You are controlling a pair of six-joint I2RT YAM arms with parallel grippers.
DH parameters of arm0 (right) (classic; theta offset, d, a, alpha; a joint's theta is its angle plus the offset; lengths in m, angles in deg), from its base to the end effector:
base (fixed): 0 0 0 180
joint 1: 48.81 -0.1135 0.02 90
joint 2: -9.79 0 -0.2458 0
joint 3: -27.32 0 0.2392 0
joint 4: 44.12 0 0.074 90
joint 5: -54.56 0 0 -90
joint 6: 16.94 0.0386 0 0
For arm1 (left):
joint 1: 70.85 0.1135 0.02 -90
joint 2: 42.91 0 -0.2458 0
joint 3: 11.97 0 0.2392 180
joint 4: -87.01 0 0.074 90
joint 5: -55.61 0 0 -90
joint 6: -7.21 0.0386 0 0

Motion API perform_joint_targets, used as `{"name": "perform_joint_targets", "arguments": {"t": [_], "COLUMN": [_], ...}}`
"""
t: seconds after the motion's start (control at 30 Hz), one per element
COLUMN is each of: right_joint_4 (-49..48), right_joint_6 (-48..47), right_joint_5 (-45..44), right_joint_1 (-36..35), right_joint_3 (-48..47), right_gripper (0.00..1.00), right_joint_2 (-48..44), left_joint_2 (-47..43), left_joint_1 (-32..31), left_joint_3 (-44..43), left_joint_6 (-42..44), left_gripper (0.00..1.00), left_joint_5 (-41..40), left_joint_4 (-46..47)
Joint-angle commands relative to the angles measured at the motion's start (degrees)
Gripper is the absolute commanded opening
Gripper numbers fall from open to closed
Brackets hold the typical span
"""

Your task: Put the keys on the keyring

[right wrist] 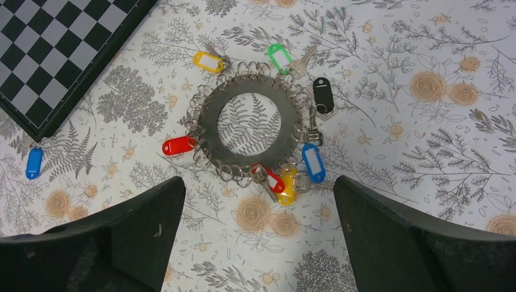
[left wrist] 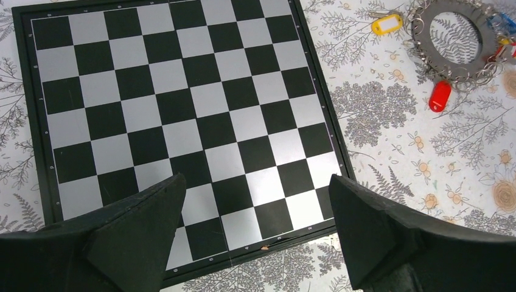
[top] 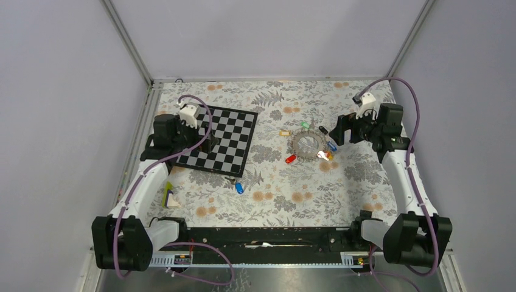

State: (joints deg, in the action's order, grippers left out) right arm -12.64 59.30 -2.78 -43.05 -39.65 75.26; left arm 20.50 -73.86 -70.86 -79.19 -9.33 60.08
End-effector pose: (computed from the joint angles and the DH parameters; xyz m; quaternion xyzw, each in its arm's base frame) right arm 0.2501 -0.0043 0.2902 -0.1983 0.8192 0.1586 0.5143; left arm 0.2402 -0.0290 0.2576 0.1550 0.8440 -0.1868 0.4783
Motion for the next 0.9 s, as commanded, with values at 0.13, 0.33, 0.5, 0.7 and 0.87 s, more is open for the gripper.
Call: {"name": "perform_joint_targets", "arguments": {"t": [0.13, 0.33, 0.5, 0.7, 0.87], "right_joint_4": [-0.6, -2.61, -1.6, -0.3, 3.06], "right_joint_6": [-3.25, -6.13, -3.97, -3.7, -6.01], "right_joint_5": [-9.12, -17.13, -17.94, -18.89, -21.82], "right_joint_1": [-8.22, -17.48, -20.23, -26.35, -31.18], "right_joint_3": [-4.46, -3.4, -7.43, -12.93, -20.2], "right_gripper": [1.0, 1.0, 1.0, 0.96, 0.79], "right_joint_2": [6.2, 10.4, 16.94, 25.86, 35.86], "left_joint_2": [5.14, 11.19, 15.65, 15.57, 14.11], "left_joint_1": [-1.26, -6.13, -9.88, -11.93, -11.85], "left_joint_3": [-5.33, -9.63, -12.2, -11.42, -10.16], "left_joint_6": [4.29, 7.29, 6.45, 5.44, 5.92], "left_gripper": [0.99, 0.99, 0.99, 0.98, 0.97], "left_joint_5": [-0.29, -1.06, -0.35, 0.34, -0.1], "left_joint_4": [-0.57, -2.45, -2.53, -2.52, -2.48]}}
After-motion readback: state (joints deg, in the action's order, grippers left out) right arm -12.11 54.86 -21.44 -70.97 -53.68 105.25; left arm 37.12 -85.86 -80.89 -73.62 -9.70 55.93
